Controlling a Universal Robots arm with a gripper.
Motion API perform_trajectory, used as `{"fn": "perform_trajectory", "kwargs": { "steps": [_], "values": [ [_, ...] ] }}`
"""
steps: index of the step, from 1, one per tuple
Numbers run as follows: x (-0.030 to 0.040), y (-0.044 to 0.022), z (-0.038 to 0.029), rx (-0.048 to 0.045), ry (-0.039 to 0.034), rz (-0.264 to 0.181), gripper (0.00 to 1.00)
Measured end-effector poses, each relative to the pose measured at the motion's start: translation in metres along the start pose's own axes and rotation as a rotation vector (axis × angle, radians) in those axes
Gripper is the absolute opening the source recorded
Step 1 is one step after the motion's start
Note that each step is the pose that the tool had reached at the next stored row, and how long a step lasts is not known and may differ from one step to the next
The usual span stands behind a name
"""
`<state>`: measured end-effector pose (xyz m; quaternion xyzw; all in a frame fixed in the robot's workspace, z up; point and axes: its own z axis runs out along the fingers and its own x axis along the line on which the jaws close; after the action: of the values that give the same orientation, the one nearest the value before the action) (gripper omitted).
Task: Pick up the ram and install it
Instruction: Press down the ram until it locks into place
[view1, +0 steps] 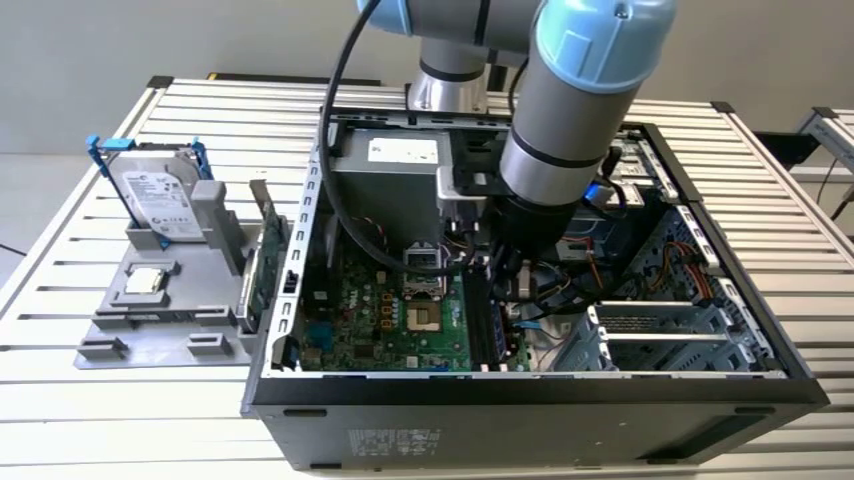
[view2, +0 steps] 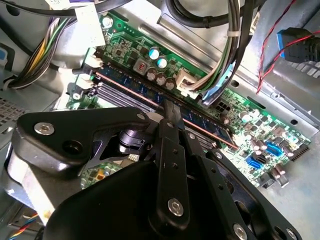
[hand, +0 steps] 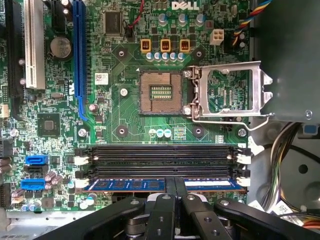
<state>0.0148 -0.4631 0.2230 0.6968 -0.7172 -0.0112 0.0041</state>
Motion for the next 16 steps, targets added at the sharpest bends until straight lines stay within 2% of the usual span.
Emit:
{"fn": "perform_trajectory", "kwargs": {
  "steps": [5,16],
  "values": [
    [0.0,-0.0001,0.0032,0.0001,-0.0002,0.0,0.0],
    [0.0,-0.0001,0.004,0.0002,-0.0008,0.0,0.0]
  ]
}}
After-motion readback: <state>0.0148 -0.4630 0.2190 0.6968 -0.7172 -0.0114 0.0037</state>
